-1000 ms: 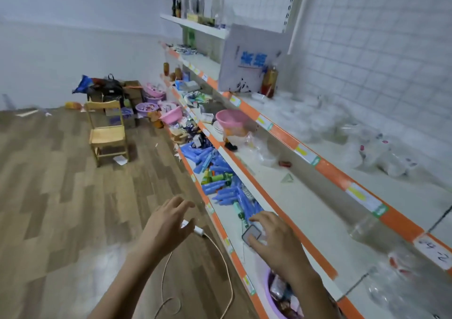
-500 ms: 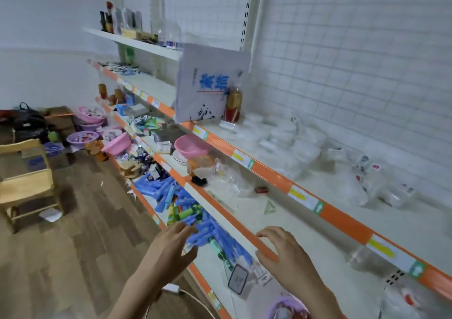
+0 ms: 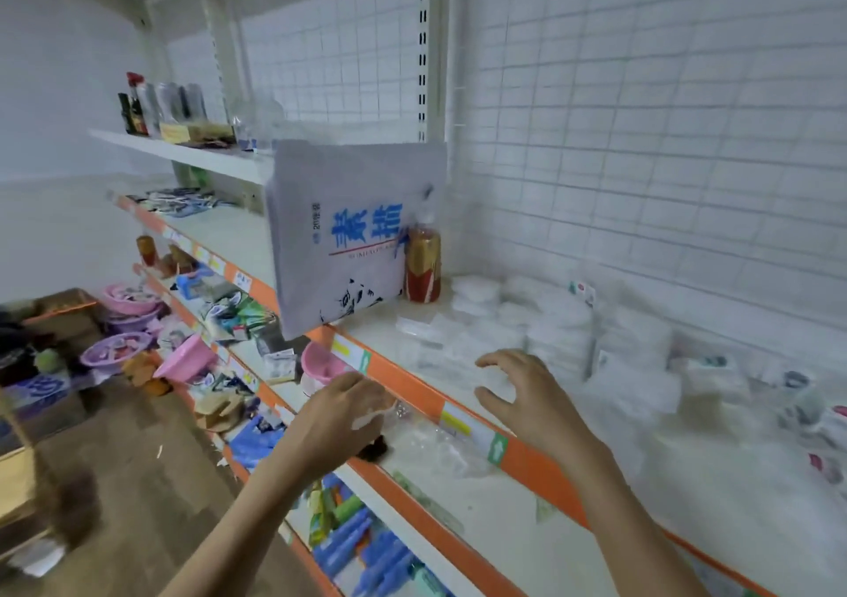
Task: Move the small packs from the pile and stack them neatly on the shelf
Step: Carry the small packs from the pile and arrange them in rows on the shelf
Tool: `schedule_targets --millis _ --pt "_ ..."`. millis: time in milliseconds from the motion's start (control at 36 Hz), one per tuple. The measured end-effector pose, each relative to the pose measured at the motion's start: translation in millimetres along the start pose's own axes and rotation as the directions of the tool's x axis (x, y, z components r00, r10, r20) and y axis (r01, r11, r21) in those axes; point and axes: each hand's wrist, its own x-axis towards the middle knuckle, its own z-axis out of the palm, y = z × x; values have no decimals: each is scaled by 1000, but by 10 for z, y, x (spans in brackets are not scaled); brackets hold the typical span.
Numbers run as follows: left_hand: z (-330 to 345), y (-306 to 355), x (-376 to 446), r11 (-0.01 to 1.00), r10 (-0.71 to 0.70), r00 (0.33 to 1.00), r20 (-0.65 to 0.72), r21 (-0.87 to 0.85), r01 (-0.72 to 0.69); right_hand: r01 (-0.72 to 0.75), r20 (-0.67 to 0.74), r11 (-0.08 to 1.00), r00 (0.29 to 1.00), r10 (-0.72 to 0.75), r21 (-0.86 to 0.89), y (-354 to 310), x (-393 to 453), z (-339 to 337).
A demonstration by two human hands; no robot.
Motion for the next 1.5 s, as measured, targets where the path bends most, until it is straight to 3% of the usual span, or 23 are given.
schedule_targets --millis 167,250,444,556,694,833,917,1083,1167,1278,1389,1500 --pt "28 -282 705 998 58 998 -4 36 -58 -100 102 966 987 128 -240 128 573 133" --pt "107 -435 1080 991 106 993 47 72 -109 -175 151 933 961 231 -314 201 768 240" --pt "275 -762 1772 951 290 922 257 26 -307 -292 94 873 931 353 -391 192 892 426" --pt "366 -875 1957 917 398 870 290 -115 -381 -370 92 872 904 418 -320 140 945 456" --pt "441 -1021 2069 868 476 847 234 -277 -412 -477 13 845 869 494 -240 52 971 507" --pt "434 -1137 2180 788 457 877 148 -525 -322 -574 -166 819 808 566 -3 -74 968 498" --pt "424 -1181 2232 692 467 875 129 -670 -271 -608 -230 772 737 636 186 -191 973 497" --pt "425 -1134 2224 496 475 868 149 -859 -124 -614 -319 685 607 728 392 -308 982 550" --pt "516 -1159 2212 508 504 839 204 -856 -97 -668 -248 608 561 790 428 -304 985 586" --pt "609 -1186 2163 539 433 873 225 -841 -50 -716 -194 552 523 830 427 -287 974 628" --pt "577 -1206 2102 605 461 813 355 -797 5 -725 -159 582 568 808 368 -282 922 636" --pt "601 -1218 2079 674 516 783 348 -729 -120 -726 -123 647 638 760 235 -254 891 658"
